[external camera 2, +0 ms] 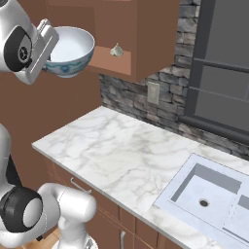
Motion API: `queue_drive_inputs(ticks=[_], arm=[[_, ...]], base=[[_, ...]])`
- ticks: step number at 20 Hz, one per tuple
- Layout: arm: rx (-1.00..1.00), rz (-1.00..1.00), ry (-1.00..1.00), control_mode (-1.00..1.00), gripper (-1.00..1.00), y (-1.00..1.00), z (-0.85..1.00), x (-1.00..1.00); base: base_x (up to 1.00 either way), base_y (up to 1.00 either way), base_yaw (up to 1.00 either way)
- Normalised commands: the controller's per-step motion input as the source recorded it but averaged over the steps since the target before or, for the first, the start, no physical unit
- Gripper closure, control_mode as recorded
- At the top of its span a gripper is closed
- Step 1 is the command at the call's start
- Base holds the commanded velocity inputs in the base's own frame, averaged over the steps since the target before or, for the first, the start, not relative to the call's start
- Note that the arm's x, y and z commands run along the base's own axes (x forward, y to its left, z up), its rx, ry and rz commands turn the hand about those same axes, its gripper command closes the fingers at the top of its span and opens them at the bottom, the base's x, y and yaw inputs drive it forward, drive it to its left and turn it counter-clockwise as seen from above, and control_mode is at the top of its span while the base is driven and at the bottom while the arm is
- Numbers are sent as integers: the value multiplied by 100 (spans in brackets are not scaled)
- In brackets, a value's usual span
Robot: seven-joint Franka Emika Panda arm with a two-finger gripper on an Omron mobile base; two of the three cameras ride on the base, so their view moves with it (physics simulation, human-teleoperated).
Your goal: Pick the mug and place it in the sink. Pick the bowl and place it in the open cabinet and then close the cabinet.
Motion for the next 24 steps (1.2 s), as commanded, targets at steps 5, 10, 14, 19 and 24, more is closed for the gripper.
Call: queue_drive_inputs(ticks=[5, 10, 14, 19, 24], arm=[[0, 10, -7, -100, 100, 0, -1, 32], [0, 9, 0, -100, 100, 0, 0, 38], [0, 8, 0, -100, 100, 0, 0, 47], [0, 7, 0, -100, 100, 0, 0, 50], [0, 7, 0, -100, 100, 0, 0, 45]], base=[[0, 0, 0], [0, 0, 0], [0, 0, 0], [0, 0, 0], [0, 0, 0]])
